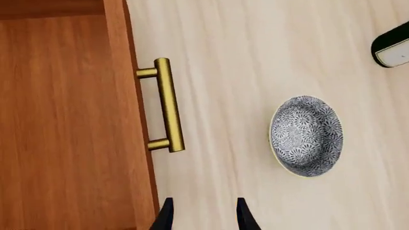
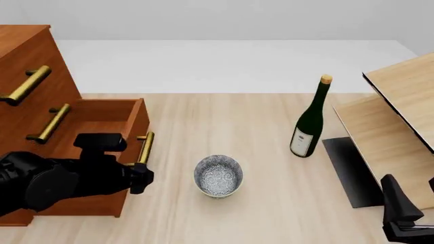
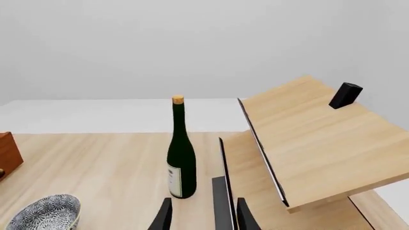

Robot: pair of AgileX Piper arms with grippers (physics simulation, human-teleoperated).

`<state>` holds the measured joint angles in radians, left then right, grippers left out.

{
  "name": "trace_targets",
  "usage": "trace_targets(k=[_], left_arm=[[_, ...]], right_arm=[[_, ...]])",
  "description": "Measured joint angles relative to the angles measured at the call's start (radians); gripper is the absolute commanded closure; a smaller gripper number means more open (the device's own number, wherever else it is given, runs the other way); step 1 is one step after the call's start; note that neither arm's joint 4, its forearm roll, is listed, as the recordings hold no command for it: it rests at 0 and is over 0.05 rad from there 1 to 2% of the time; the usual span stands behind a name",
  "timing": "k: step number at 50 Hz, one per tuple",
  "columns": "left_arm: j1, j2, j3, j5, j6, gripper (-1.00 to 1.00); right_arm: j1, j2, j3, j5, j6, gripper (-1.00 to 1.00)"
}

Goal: Close the bottom drawer of the cabinet and open the top drawer.

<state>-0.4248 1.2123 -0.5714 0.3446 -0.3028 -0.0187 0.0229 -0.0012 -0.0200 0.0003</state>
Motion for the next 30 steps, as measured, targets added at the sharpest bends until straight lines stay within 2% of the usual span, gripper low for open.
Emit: trace_targets(k=[17,30], left_arm=[[0.103,0.012,0.027,-0.011,0.066,-1.00],[0.198,0.009,0.050,-0.019,0.148,-1.00]], right_arm=[[0.003,-0.008,0.000,0.007,-0.003,-1.00],[0.005,-0.010,0.000,0.010,-0.005,-1.00]])
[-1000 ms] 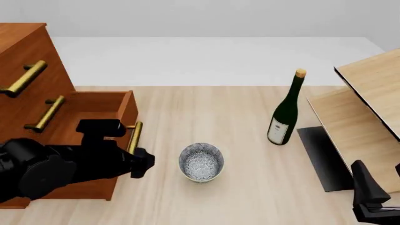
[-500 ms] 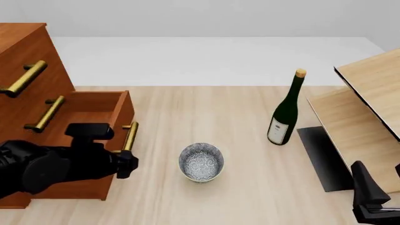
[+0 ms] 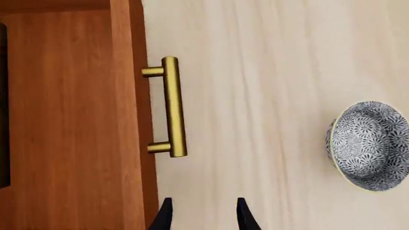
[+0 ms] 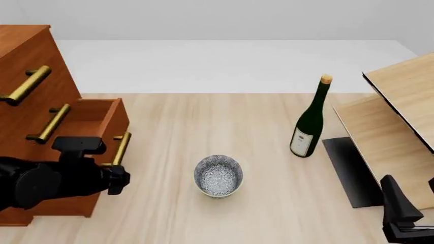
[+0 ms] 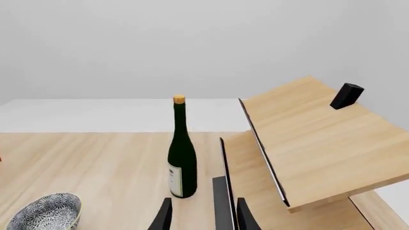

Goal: Close the bottom drawer of the cabinet and open the top drawer.

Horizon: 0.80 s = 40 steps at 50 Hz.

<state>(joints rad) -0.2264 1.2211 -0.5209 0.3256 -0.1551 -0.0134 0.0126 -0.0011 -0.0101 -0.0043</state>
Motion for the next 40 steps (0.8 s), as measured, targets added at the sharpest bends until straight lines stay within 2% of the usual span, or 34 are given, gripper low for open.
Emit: trace_targets(k=[40], left_arm=[[0.238,0.018,0.099,-0.084,0.241,-1.00]], right_arm=[[0.000,0.001,0.000,0.000,0.003,-1.00]])
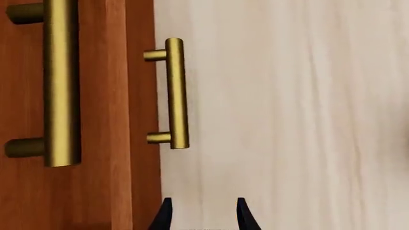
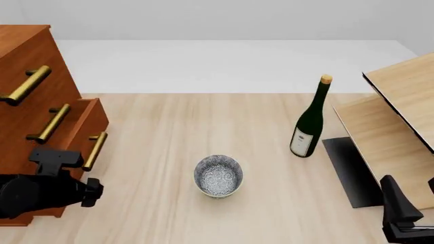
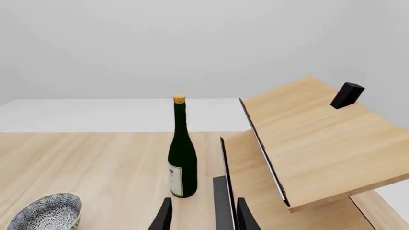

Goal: Close the bottom drawer of the cabinet and open the top drawer.

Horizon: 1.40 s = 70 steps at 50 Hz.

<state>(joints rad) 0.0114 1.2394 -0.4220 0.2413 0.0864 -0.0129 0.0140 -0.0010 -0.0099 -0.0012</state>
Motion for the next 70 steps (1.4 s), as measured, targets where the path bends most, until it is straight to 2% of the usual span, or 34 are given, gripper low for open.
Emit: trace_targets(k=[40,70], left_arm=[[0.235,-0.008,0.121,-0.163,0.233,-1.00],[0.325,-0.053,0.165,-0.210,0.354,-1.00]], right_arm=[[0.001,-0.003,0.000,0.003,0.000,-1.00],[0.003,-0.003,0.000,0.002,-0.001,-1.00]])
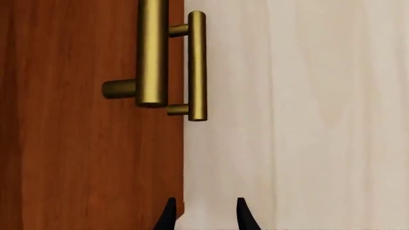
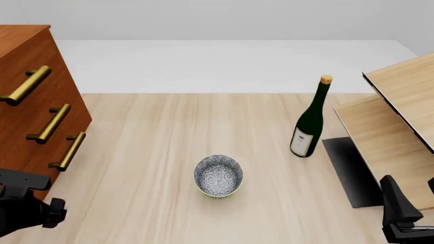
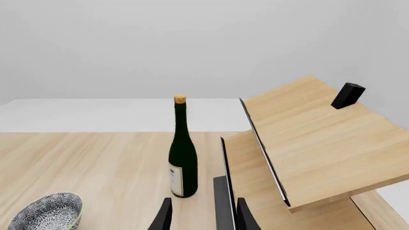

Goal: Close the bottom drawer of the cabinet and open the top drawer.

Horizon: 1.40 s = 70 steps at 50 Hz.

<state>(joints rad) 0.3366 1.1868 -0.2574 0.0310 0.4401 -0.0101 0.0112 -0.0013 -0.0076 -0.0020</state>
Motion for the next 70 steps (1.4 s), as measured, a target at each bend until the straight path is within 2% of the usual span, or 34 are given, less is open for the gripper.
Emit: trace_targets(k=[10,18,36,52,62,66,70], left_arm=[[-0.001,-0.008,-0.001,0.010,0.008,-1.00],[-0.041,-0.009,-0.026,0.032,-0.033,-1.00],[-0.267,0.010,-0.124,0.109,-0.217,-1.00],[-0.450,-0.032,-0.216,0.162,-0.314,-1.00],[-0.547,-0.102,-0.296,0.194,-0.312,-1.00],[-0.569,-0.145,-0.314,0.193,-0.260,-1.00],[-0.575,-0.196,-0.314,0.176,-0.172,-1.00]], right_arm=[[0.000,-0.001,0.000,0.001,0.000,-1.00],[0.000,-0.001,0.000,0.001,0.000,-1.00],[-0.002,0.001,0.000,-0.002,0.003,-1.00],[-0.002,0.008,0.000,-0.009,0.004,-1.00],[-0.002,0.009,0.000,-0.011,0.005,-1.00],[-0.002,0.010,0.000,-0.011,0.005,-1.00],[-0.002,0.009,0.000,-0.011,0.005,-1.00]])
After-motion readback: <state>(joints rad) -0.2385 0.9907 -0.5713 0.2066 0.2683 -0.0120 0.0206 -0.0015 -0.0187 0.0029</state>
